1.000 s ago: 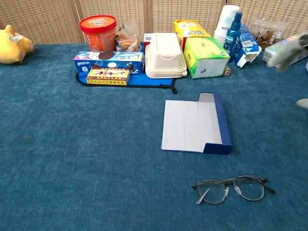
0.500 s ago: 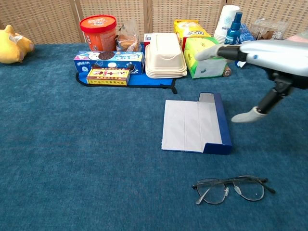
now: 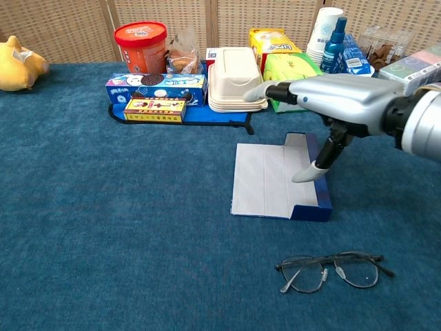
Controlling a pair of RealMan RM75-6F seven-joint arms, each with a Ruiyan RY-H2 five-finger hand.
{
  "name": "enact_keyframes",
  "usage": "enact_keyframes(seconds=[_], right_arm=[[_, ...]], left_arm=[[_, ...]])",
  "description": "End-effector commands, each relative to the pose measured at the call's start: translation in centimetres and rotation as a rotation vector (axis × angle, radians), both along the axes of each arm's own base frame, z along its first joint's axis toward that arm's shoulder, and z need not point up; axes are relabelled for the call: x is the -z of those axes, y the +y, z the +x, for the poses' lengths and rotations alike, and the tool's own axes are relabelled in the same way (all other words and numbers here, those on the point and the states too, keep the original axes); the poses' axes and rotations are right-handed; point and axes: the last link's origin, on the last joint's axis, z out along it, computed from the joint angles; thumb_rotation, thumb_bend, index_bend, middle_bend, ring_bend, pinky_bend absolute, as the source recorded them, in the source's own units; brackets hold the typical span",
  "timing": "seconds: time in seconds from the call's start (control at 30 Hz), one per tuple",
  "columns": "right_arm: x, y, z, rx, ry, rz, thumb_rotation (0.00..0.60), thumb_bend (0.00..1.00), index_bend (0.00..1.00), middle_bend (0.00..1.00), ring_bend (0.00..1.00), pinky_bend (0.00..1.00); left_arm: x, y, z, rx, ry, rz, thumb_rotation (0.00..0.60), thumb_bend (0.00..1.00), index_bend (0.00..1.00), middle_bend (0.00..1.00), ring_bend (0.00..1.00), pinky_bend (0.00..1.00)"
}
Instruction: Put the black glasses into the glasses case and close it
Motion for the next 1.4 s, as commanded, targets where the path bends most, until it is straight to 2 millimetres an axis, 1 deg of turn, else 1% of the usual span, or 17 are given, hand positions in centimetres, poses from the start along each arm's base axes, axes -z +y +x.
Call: enact_keyframes(seconds=[0.03,0.17,0.3,0.53,0.83,1.03,1.1,1.4], right_arm=[[1.0,-0.2,0.7,0.003,0.013,0.007,0.600,0.12,0.00,0.00,0.00,0.09],[2.3,-0.5,1.6,-0.003,0.049,0.007,0.600,0.12,0.00,0.00,0.00,0.09],[3.1,-0.6,1.6,0.002,0.080,0.010,0.600,0.12,0.00,0.00,0.00,0.09],[3.7,-1.0,1.4,0.013,0.092,0.000,0.600,0.12,0.00,0.00,0.00,0.09],[4.5,-1.1,0.7,-0.060,0.167,-0.030,0.600,0.13,0.00,0.00,0.00,0.09],[4.4,-1.1,-0.5,-0.095,0.225,-0.048,0.600,0.13,0.00,0.00,0.00,0.09],[4.1,-1.2,-1.1,-0.107,0.251,-0.061,0.600,0.13,0.00,0.00,0.00,0.09],[1.7,-2.2,-3.7,-0.101,0.344,-0.125,0.600,0.13,0.00,0.00,0.00,0.08]], left_arm=[[0.0,0.0,-0.1,-0.002,0.001,0.001,0.600,0.30,0.25,0.25,0.15,0.04],[-0.1,0.0,-0.2,-0.003,-0.003,0.001,0.600,0.30,0.25,0.25,0.15,0.04],[-0.3,-0.1,-0.3,-0.006,-0.004,0.007,0.600,0.30,0.25,0.25,0.15,0.04],[-0.5,-0.3,-0.5,-0.007,-0.003,0.007,0.600,0.30,0.25,0.25,0.15,0.05],[-0.6,-0.4,-0.1,0.005,-0.001,0.009,0.600,0.30,0.25,0.25,0.15,0.05],[-0.6,-0.4,0.1,0.015,0.001,0.008,0.600,0.30,0.25,0.25,0.15,0.05],[-0.6,-0.3,0.2,0.018,0.002,0.009,0.600,0.30,0.25,0.25,0.15,0.05],[-0.7,-0.3,0.4,0.026,0.004,0.009,0.600,0.30,0.25,0.25,0.15,0.05]])
